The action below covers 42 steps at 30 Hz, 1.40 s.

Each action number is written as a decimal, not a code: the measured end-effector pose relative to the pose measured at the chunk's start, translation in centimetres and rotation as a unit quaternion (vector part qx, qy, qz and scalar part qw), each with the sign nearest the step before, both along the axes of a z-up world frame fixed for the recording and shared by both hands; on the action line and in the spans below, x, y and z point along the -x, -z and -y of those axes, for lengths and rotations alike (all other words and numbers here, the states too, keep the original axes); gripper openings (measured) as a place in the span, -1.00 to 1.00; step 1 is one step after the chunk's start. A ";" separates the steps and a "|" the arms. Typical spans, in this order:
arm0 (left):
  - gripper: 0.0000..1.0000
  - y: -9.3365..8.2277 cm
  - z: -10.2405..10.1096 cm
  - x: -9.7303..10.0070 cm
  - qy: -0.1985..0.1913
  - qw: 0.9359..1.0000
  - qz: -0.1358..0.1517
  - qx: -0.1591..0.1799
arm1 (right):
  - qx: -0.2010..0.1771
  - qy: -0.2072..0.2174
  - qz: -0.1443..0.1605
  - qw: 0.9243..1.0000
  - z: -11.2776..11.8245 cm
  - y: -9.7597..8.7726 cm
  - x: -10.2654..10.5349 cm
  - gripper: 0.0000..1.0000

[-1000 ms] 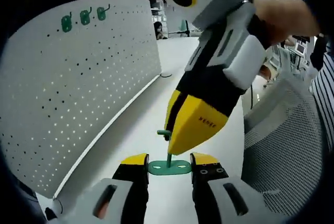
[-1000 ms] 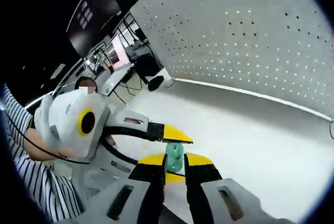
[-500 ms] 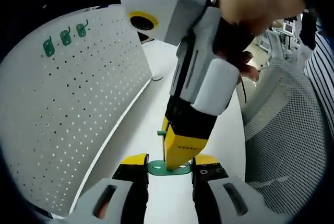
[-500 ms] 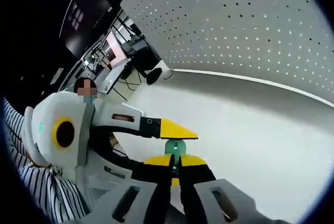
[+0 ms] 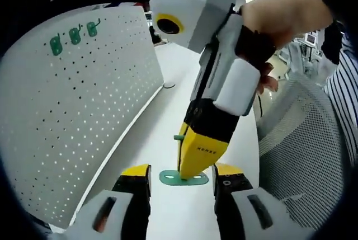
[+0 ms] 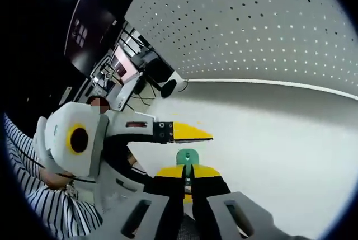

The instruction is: Insert the hook assembly into the mounting plate slot until the hook locks in place.

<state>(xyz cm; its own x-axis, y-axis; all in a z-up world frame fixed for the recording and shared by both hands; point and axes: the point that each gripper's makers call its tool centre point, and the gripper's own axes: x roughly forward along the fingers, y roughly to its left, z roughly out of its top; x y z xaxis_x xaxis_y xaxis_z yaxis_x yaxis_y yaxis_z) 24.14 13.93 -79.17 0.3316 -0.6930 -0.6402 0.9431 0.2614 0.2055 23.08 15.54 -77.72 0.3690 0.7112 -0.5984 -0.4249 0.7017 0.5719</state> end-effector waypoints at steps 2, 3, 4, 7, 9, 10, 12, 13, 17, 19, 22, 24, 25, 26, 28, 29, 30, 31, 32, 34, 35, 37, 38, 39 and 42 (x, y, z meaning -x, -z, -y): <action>0.03 -0.3 -0.3 -0.2 -0.008 1.000 -0.005 0.007 | -0.009 0.005 0.014 1.000 0.0 -0.6 -0.3 -1.00; 0.07 -0.3 -0.5 -0.1 -0.027 0.999 -0.028 0.022 | -0.018 0.009 0.024 1.000 0.0 -1.1 -0.5 -1.00; 0.12 -0.4 -0.6 -0.1 -0.036 0.998 -0.038 0.029 | -0.027 0.013 0.039 0.999 -0.1 -1.6 -0.9 -1.00; 0.23 -1.2 -0.8 -0.4 -0.065 0.994 -0.063 0.064 | -0.041 0.031 0.085 0.995 0.1 -3.4 -1.9 -0.99; 0.27 -2.7 -0.6 -0.4 -0.066 0.991 -0.057 0.098 | -0.036 0.034 0.109 0.993 0.1 -4.1 -2.1 -0.99; 0.29 -3.2 -0.6 -0.4 -0.072 0.990 -0.058 0.109 | -0.038 0.036 0.127 0.991 0.0 -4.7 -2.3 -1.00; 0.30 -4.4 -0.6 -0.5 -0.092 0.984 -0.068 0.140 | -0.038 0.048 0.168 0.984 0.2 -6.0 -2.8 -1.00; 0.33 -4.6 -0.7 -0.6 -0.096 0.982 -0.070 0.146 | -0.039 0.055 0.187 0.980 0.3 -6.6 -3.1 -0.99; 0.43 -6.0 -1.2 -1.1 -0.135 0.966 -0.098 0.196 | -0.041 0.096 0.256 0.961 1.3 -8.9 -4.3 -0.99; 0.44 -6.4 -1.6 -1.4 -0.144 0.962 -0.103 0.207 | -0.017 0.107 0.297 0.949 1.8 -9.7 -4.8 -0.99; 0.49 -6.8 -2.0 -1.5 -0.154 0.956 -0.111 0.223 | -0.002 0.129 0.340 0.932 2.4 -10.9 -5.3 -0.99; 0.52 -6.6 -2.2 -1.4 -0.159 0.956 -0.115 0.219 | 0.000 0.142 0.356 0.924 2.7 -11.7 -5.6 -0.99; 0.53 -6.4 -2.4 -1.3 -0.163 0.955 -0.118 0.219 | 0.009 0.147 0.375 0.915 2.9 -12.3 -5.7 -0.99; 0.54 -6.4 -2.6 -1.2 -0.167 0.953 -0.120 0.224 | 0.018 0.148 0.388 0.909 3.0 -12.7 -5.8 -0.99; 0.57 -6.3 -3.0 -1.0 -0.178 0.947 -0.131 0.235 | 0.030 0.156 0.409 0.898 3.3 -13.4 -6.1 -0.99; 0.58 -6.2 -3.2 -0.8 -0.179 0.946 -0.132 0.237 | 0.028 0.163 0.417 0.894 3.5 -13.9 -6.2 -0.99; 0.58 -6.1 -3.3 -0.7 -0.179 0.945 -0.131 0.239 | 0.026 0.169 0.422 0.890 3.8 -14.3 -6.4 -0.99; 0.59 -6.0 -3.6 -0.5 -0.179 0.947 -0.122 0.239 | 0.020 0.178 0.428 0.886 4.1 -14.7 -6.6 -0.99; 0.59 -5.7 -3.8 -0.4 -0.181 0.947 -0.122 0.235 | 0.020 0.179 0.427 0.886 4.1 -14.8 -6.7 -0.99; 0.63 -5.4 -4.3 0.0 -0.188 0.945 -0.129 0.236 | 0.018 0.188 0.432 0.882 4.6 -15.4 -7.2 -0.99; 0.65 -5.3 -4.5 0.1 -0.190 0.944 -0.129 0.237 | 0.021 0.191 0.438 0.878 4.8 -15.7 -7.6 -0.99; 0.65 -5.3 -4.8 0.3 -0.193 0.944 -0.127 0.235 | 0.029 0.199 0.448 0.871 5.4 -16.1 -8.2 -0.99; 0.68 -5.0 -5.1 0.4 -0.195 0.947 -0.121 0.227 | 0.033 0.203 0.452 0.868 5.7 -16.2 -8.4 -0.99; 0.71 -4.8 -5.3 0.4 -0.195 0.950 -0.116 0.216 | 0.035 0.208 0.455 0.865 6.1 -16.4 -8.8 -0.99; 0.76 -4.3 -5.4 1.2 -0.191 0.952 -0.120 0.205 | 0.035 0.222 0.468 0.855 7.1 -17.1 -9.6 -0.99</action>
